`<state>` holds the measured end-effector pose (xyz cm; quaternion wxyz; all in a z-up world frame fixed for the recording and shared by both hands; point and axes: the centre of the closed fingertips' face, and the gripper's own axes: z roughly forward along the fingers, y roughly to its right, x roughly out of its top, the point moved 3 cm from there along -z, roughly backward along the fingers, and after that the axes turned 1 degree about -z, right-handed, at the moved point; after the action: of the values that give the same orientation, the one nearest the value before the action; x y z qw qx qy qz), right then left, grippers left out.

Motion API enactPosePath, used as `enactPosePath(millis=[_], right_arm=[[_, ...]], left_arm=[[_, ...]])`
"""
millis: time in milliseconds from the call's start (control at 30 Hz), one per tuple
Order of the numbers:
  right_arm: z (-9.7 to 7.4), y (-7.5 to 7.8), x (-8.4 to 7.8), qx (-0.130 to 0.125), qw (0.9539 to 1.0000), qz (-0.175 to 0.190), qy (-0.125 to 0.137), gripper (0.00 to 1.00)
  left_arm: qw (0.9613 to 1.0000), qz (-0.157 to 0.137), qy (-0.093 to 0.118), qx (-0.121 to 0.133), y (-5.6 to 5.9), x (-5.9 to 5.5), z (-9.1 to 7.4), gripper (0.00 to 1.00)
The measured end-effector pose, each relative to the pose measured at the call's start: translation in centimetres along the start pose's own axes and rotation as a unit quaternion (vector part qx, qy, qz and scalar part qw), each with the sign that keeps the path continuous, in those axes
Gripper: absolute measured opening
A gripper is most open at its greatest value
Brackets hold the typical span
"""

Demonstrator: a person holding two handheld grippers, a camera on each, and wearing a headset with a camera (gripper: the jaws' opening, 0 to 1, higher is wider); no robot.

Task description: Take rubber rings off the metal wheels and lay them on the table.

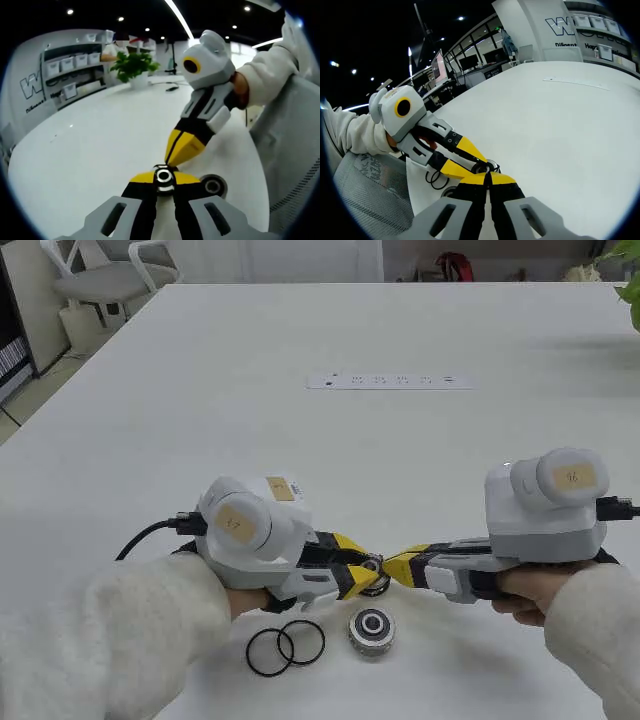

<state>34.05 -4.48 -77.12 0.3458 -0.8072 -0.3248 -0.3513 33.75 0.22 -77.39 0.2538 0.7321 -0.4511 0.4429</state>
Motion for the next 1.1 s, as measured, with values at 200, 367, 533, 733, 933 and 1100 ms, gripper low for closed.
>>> enactPosePath(millis=[200, 367, 533, 733, 933, 1100], right_arm=[[0.0, 0.0, 0.1, 0.002, 1.0000, -0.003, 0.000, 0.00], [0.1, -0.2, 0.3, 0.008, 0.9999, -0.007, 0.003, 0.00], [0.1, -0.6, 0.4, 0.011, 0.9999, -0.012, 0.004, 0.00], [-0.1, -0.3, 1.4, 0.007, 0.9996, -0.001, 0.029, 0.00], [0.0, 0.3, 0.8, 0.002, 0.9998, 0.009, 0.018, 0.00], [0.0, 0.3, 0.5, 0.000, 0.9999, 0.007, 0.011, 0.00]], left_arm=[[1.0000, 0.000, 0.000, 0.000, 0.0, 0.0, 0.0, 0.13], [1.0000, 0.000, 0.001, 0.000, 0.0, 0.0, 0.0, 0.13], [1.0000, 0.000, 0.001, 0.000, 0.0, 0.0, -0.1, 0.13], [1.0000, 0.000, 0.001, 0.000, 0.0, 0.0, 0.0, 0.13], [1.0000, 0.000, 0.002, 0.002, 0.0, 0.0, 0.0, 0.13], [0.9999, 0.013, 0.000, 0.004, 0.1, 0.0, 0.0, 0.13]])
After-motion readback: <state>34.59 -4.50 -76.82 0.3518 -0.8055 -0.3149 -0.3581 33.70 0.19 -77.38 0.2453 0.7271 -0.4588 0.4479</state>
